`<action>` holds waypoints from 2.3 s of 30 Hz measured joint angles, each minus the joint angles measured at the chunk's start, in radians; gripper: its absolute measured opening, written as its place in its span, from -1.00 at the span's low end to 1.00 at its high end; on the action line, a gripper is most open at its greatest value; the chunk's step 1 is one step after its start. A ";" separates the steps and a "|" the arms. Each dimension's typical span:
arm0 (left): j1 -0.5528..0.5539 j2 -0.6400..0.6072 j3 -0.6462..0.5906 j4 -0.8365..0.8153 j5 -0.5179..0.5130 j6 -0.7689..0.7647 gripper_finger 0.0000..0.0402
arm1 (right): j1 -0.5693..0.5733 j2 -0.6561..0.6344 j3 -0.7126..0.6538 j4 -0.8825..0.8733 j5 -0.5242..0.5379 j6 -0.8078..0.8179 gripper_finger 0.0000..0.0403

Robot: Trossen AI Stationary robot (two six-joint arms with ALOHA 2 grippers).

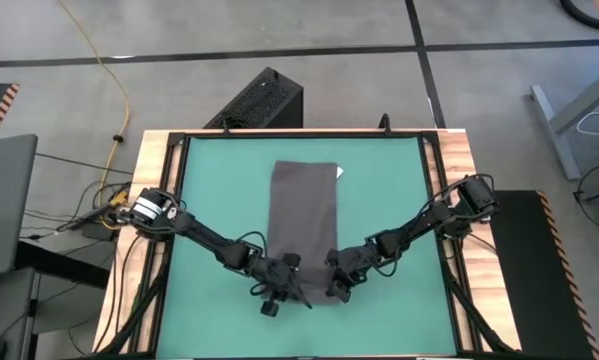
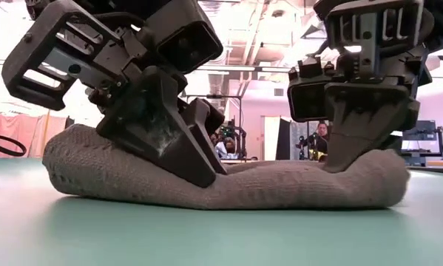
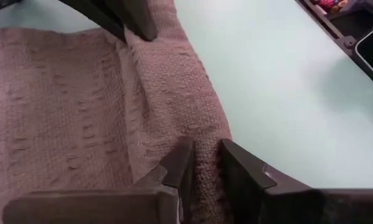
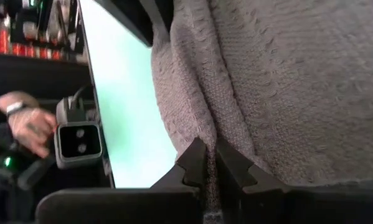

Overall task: Roll towel into tight, uniform cylinder
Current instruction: Roll the gray towel

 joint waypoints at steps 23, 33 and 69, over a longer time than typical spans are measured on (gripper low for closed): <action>0.037 0.002 0.000 -0.043 0.203 -0.027 -0.94 | 0.008 -0.108 -0.001 -0.099 -0.032 -0.042 -0.69; 0.035 0.003 -0.003 -0.055 0.233 -0.031 -1.00 | 0.078 -0.226 -0.001 -0.308 0.067 -0.082 -0.69; 0.081 -0.109 -0.003 -0.067 0.339 -0.014 -1.00 | 0.290 -0.327 0.056 -0.485 0.645 -0.394 -0.06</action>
